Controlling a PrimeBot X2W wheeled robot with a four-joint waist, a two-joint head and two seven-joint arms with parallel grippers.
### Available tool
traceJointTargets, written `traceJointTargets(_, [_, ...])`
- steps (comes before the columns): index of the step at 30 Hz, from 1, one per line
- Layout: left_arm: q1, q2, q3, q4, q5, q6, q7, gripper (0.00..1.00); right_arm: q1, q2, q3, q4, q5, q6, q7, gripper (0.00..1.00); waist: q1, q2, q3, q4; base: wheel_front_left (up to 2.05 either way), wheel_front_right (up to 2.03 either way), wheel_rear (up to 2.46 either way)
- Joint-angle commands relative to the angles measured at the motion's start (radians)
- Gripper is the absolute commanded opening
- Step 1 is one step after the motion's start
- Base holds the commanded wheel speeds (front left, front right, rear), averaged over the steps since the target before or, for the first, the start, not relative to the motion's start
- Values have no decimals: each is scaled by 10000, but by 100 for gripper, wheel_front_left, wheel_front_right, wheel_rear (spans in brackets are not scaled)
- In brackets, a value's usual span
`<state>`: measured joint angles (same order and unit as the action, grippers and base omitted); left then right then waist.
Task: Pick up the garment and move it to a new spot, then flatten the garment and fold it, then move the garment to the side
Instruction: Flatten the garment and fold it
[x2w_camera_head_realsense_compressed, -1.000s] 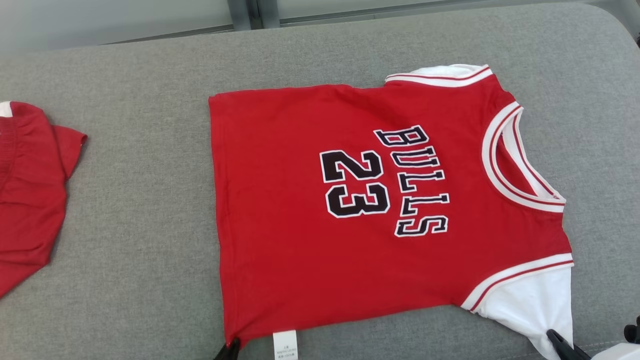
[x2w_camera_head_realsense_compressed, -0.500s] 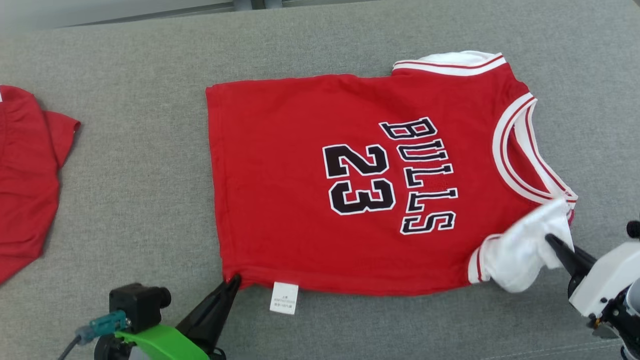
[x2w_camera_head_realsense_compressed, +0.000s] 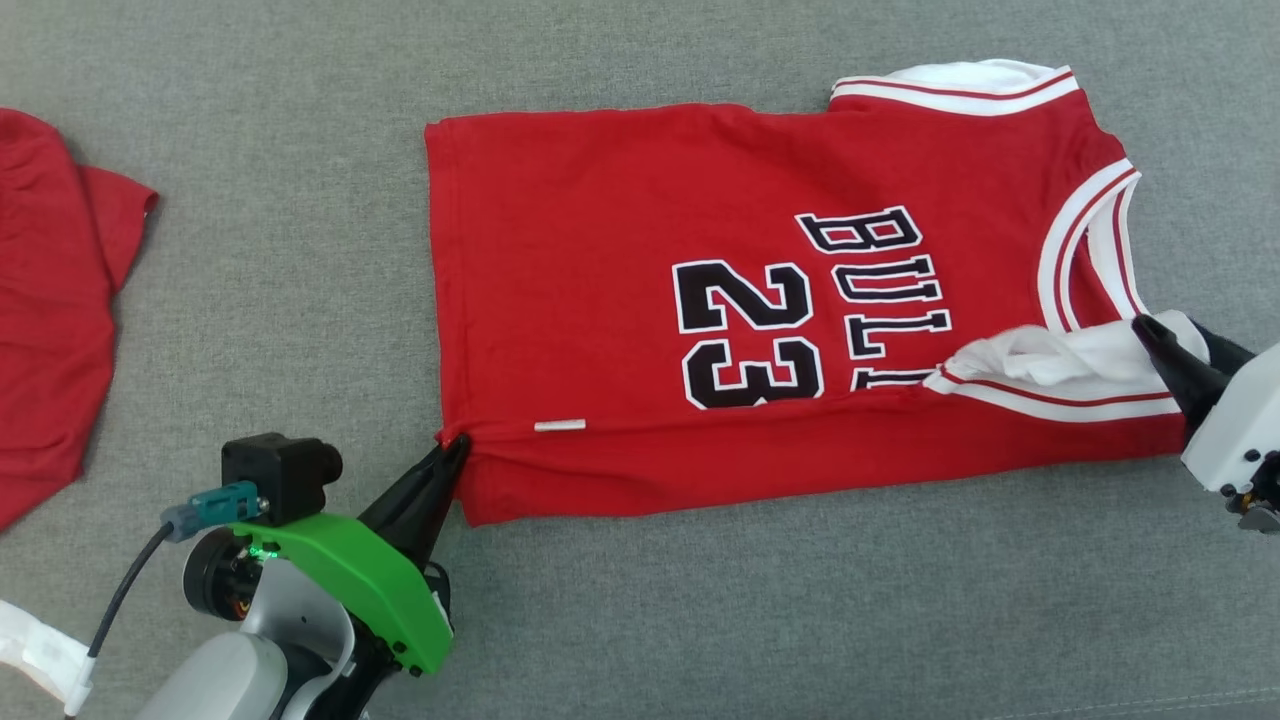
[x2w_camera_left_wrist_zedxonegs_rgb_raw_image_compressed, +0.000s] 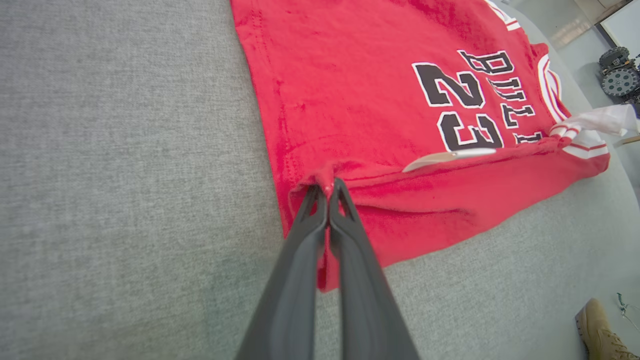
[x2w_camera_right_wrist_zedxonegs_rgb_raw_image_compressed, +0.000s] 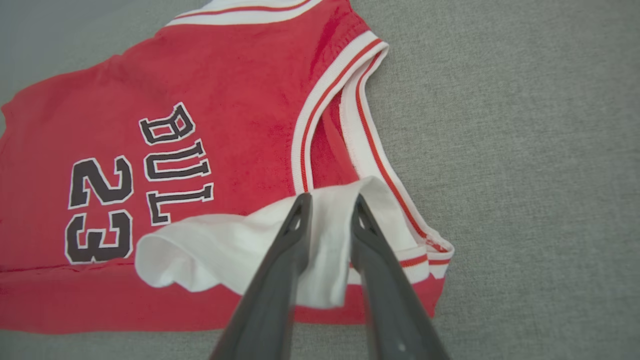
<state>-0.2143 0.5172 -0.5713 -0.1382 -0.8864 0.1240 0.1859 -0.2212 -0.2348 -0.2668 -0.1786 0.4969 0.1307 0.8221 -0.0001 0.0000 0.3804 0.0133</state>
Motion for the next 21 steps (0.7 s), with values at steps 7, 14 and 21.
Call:
traceJointTargets(7, [215,-243,449,55,-142,317,-753,100,325,-539,329,-827,-351,2,-620,100,1,0,-54,-118,0,0,0])
traceJointTargets(14, [1336,101,379,-715,-495,362,-642,100,1989,-1926,860,-1011,-913,0,-1043,100,1,0,291,-274,0,0,0])
traceJointTargets(21, [809,-91,183,166,-550,265,-288,100,1363,-1991,1393,605,-1304,-1,-1637,100,1,0,879,-90,0,0,0])
